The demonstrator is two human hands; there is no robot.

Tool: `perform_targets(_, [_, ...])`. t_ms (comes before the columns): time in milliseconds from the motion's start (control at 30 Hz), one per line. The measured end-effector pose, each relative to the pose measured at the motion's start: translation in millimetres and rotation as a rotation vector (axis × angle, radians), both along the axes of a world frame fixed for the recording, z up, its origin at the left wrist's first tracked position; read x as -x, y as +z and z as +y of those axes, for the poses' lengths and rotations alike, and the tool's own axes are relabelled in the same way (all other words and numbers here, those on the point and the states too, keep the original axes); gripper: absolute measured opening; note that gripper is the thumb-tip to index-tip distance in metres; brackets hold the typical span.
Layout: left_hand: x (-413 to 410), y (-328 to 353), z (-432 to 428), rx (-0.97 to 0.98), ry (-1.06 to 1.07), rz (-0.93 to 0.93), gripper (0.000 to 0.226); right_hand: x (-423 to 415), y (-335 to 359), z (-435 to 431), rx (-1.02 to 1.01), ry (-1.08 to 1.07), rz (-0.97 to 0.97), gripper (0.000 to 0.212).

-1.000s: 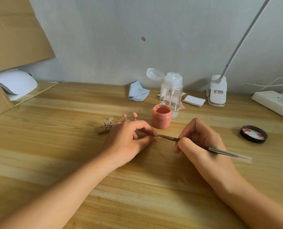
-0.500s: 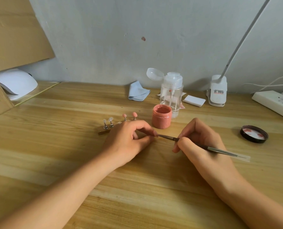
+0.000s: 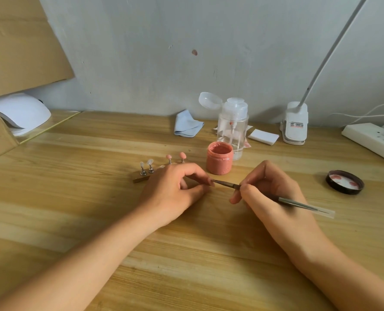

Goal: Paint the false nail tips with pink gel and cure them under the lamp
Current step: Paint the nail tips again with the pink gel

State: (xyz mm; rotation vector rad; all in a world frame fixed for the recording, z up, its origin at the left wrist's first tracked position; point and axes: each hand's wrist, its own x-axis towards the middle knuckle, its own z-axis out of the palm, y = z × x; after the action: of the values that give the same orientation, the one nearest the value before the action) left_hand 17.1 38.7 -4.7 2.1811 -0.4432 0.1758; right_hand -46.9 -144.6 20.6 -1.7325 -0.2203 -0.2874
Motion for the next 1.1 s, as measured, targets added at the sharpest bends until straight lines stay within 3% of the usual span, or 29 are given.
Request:
perform_targets(200, [0.5,0.4,0.0,0.000,-0.002,-0.001,0.007,-0.9,-0.6,-0.6,0.003,-0.006,0.006,0.003])
perform_targets(400, [0.2,0.8,-0.4,0.008,-0.008,0.007,0.009,-0.4,0.2,0.2,0.025,-0.032,0.007,0.015])
perform_targets(800, [0.5,0.3,0.0,0.017,-0.006,0.006,0.007,-2.9,-3.3,-3.0,0.072,-0.028,0.005,0.009])
perform_targets(1100, [0.5,0.4,-0.5,0.003,-0.005,-0.004,0.010,-3.7,-5.0,-2.7,0.007,-0.047,-0.007,0.016])
